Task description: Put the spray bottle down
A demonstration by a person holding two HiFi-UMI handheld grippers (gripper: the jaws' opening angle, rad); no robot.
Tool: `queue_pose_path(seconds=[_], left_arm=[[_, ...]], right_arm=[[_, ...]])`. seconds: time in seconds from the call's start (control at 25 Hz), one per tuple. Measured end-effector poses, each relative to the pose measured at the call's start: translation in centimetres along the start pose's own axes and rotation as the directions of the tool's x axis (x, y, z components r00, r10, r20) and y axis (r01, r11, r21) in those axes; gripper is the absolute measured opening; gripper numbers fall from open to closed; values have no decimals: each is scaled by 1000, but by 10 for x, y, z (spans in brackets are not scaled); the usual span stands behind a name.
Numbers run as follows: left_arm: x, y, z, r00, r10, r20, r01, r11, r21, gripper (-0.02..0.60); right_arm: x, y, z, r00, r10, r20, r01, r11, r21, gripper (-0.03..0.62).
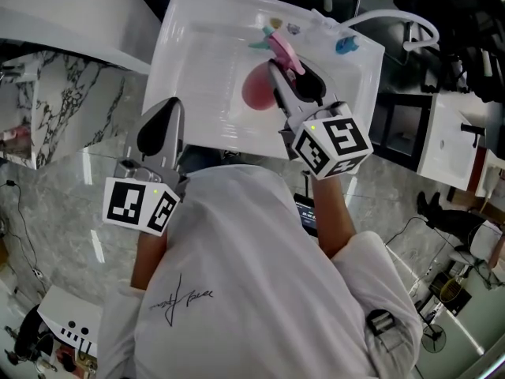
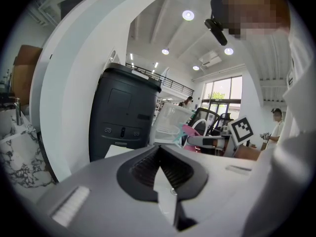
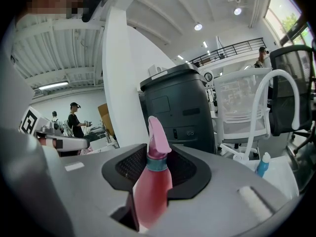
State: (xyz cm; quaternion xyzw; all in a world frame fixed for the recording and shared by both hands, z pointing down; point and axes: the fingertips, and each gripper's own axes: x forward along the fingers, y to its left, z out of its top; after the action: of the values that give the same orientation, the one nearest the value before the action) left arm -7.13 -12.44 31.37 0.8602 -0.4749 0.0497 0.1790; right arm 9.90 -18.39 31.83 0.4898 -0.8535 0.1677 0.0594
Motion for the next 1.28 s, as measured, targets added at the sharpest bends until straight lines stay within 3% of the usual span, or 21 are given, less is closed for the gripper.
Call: queue_pose_path(seconds=[1.28], left_arm=[[28,39,0,999,-14,-46,12,999,-44,23]], right_arm=[[94,-39,-4,998,-29,-59,30,999,15,123]])
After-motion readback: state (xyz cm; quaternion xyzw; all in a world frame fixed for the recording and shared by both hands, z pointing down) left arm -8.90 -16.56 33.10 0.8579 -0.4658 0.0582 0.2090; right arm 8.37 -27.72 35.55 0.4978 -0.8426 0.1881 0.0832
